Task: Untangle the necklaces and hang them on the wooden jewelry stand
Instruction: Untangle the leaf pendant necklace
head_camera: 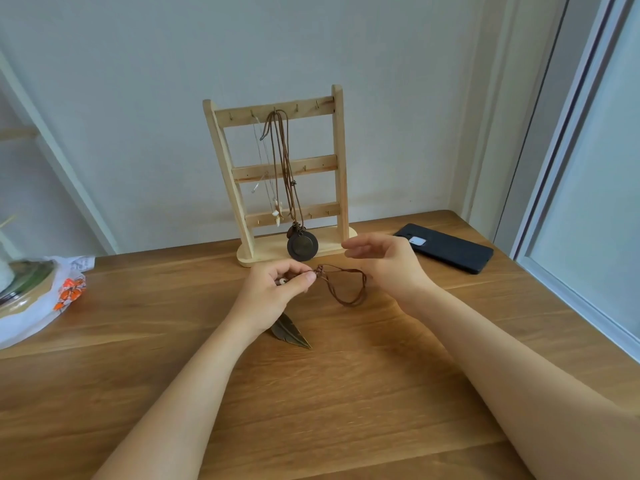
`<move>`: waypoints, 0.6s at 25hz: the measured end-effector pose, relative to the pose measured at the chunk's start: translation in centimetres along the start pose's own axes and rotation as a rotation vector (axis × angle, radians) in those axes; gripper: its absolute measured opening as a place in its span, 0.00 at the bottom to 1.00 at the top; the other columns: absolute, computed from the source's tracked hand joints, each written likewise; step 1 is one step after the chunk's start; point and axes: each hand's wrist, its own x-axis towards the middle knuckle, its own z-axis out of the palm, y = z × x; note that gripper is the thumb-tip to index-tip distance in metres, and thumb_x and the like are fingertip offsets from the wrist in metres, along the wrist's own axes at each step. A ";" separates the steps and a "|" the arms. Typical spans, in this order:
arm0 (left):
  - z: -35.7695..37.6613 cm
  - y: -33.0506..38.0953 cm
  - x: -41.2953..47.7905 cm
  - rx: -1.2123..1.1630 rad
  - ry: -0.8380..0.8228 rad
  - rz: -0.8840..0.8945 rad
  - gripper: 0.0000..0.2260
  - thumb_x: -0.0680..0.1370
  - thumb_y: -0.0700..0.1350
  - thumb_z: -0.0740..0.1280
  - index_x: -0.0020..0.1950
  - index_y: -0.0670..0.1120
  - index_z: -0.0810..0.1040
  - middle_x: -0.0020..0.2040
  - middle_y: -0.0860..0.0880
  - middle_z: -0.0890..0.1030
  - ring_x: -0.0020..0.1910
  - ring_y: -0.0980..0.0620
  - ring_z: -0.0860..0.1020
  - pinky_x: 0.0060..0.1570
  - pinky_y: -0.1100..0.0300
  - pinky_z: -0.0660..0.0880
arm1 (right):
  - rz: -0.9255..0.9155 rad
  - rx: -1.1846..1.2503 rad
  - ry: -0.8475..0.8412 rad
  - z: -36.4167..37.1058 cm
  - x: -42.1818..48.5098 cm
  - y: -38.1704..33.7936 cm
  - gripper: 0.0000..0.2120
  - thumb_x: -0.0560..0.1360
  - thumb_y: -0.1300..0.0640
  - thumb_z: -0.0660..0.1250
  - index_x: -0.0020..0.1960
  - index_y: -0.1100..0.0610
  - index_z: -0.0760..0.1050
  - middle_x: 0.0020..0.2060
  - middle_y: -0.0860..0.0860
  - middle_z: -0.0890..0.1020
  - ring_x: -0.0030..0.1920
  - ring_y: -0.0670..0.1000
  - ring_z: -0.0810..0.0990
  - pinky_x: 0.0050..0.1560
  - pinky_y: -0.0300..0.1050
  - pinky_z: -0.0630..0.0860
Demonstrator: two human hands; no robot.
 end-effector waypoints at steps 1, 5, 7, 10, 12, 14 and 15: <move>0.1 0.0 0.0 0.006 -0.014 0.006 0.03 0.78 0.45 0.72 0.48 0.51 0.86 0.40 0.56 0.85 0.44 0.60 0.82 0.49 0.63 0.73 | -0.046 0.015 0.008 0.1 -0.1 -0.1 0.19 0.75 0.72 0.65 0.52 0.50 0.84 0.48 0.47 0.86 0.53 0.45 0.83 0.55 0.42 0.78; 0.1 -0.2 0.0 0.041 -0.065 0.020 0.03 0.77 0.45 0.73 0.48 0.52 0.86 0.44 0.56 0.86 0.48 0.59 0.82 0.51 0.61 0.73 | -0.187 -0.083 -0.245 0.6 -0.6 -0.3 0.09 0.76 0.60 0.72 0.55 0.52 0.84 0.47 0.46 0.87 0.49 0.41 0.83 0.52 0.35 0.78; 0.1 -0.3 0.1 0.058 -0.079 0.031 0.03 0.76 0.45 0.74 0.46 0.53 0.86 0.43 0.55 0.86 0.47 0.58 0.82 0.52 0.59 0.74 | -0.241 -0.196 -0.268 0.9 -0.5 0.1 0.05 0.76 0.59 0.73 0.51 0.54 0.85 0.43 0.47 0.87 0.43 0.41 0.83 0.47 0.34 0.77; 0.1 -0.4 0.2 0.059 -0.067 0.026 0.04 0.76 0.45 0.74 0.44 0.54 0.86 0.42 0.57 0.86 0.46 0.60 0.81 0.51 0.59 0.73 | -0.165 -0.096 -0.175 0.5 0.0 0.4 0.02 0.76 0.63 0.70 0.46 0.60 0.82 0.41 0.52 0.85 0.41 0.44 0.82 0.48 0.40 0.78; 0.0 -0.4 0.2 0.053 -0.055 0.016 0.05 0.76 0.44 0.74 0.44 0.55 0.86 0.42 0.57 0.85 0.46 0.60 0.81 0.51 0.58 0.72 | -0.124 0.005 -0.172 0.1 0.1 0.4 0.02 0.76 0.64 0.68 0.47 0.61 0.80 0.42 0.55 0.85 0.42 0.46 0.83 0.51 0.44 0.79; 0.0 -0.4 0.2 0.042 -0.059 0.015 0.05 0.76 0.44 0.74 0.43 0.55 0.86 0.42 0.57 0.86 0.47 0.59 0.81 0.52 0.57 0.73 | -0.169 -0.048 -0.255 0.2 -0.1 0.4 0.05 0.75 0.61 0.72 0.51 0.56 0.82 0.46 0.51 0.86 0.47 0.45 0.84 0.52 0.40 0.80; 0.0 -0.4 0.2 0.040 -0.065 0.015 0.05 0.76 0.44 0.74 0.43 0.55 0.87 0.42 0.56 0.86 0.47 0.59 0.82 0.53 0.56 0.74 | -0.201 -0.116 -0.280 0.5 -0.3 0.4 0.06 0.75 0.59 0.74 0.52 0.54 0.84 0.46 0.49 0.86 0.48 0.44 0.84 0.51 0.38 0.80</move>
